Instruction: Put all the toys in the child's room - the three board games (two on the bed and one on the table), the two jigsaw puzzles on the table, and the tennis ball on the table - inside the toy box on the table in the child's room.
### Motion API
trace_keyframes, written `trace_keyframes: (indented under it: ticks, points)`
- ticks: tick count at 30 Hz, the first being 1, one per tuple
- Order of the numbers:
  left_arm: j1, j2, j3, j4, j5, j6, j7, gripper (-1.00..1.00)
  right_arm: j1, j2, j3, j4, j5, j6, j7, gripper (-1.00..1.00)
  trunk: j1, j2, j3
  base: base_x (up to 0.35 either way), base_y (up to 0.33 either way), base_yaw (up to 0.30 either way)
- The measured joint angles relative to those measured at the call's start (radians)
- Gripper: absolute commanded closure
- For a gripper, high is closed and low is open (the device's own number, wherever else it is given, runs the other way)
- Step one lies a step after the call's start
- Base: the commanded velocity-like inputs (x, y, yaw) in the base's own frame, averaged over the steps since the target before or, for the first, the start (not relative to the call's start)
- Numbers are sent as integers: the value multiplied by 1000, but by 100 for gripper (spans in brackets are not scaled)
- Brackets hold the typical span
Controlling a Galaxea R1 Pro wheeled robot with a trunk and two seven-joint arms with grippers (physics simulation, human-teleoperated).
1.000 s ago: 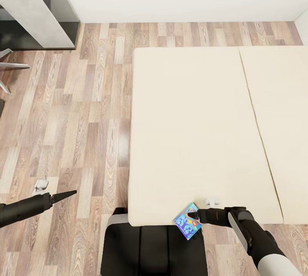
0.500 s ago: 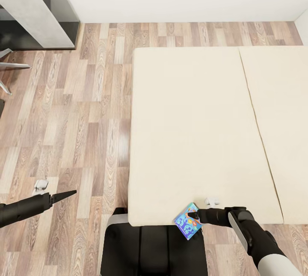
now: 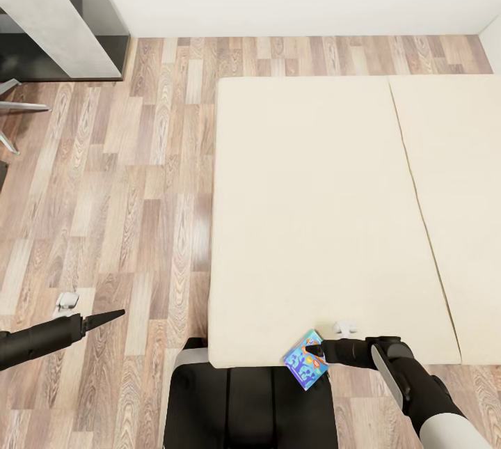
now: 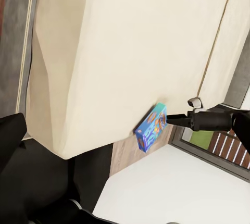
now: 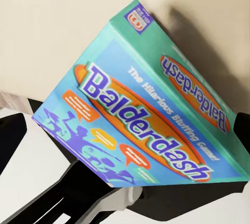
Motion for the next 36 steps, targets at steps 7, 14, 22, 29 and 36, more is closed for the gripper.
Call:
trace_keyframes:
  ticks: [7, 14, 22, 29, 36]
  points:
    - [0, 0, -2, 0, 0, 0, 1, -100, 0, 0, 0, 0, -4, 1, 0, -100, 0, 0, 0, 0, 0, 0]
    - [0, 0, -3, 0, 0, 0, 1, -100, 0, -1, -1, 0, -6, 1, -1, -100, 0, 0, 0, 0, 0, 0]
    - [0, 0, -3, 0, 0, 0, 0, -100, 0, -3, -3, 0, -9, 1, -1, -100, 0, 0, 0, 0, 0, 0]
    - [0, 0, -2, 0, 0, 0, 1, -100, 0, -5, -5, -3, -11, 1, 0, -100, 0, 0, 0, 0, 0, 0]
    - [0, 0, 1, 0, 0, 0, 0, -100, 3, -12, -6, -10, -12, 1, 18, -100, 0, 0, 0, 0, 0, 0]
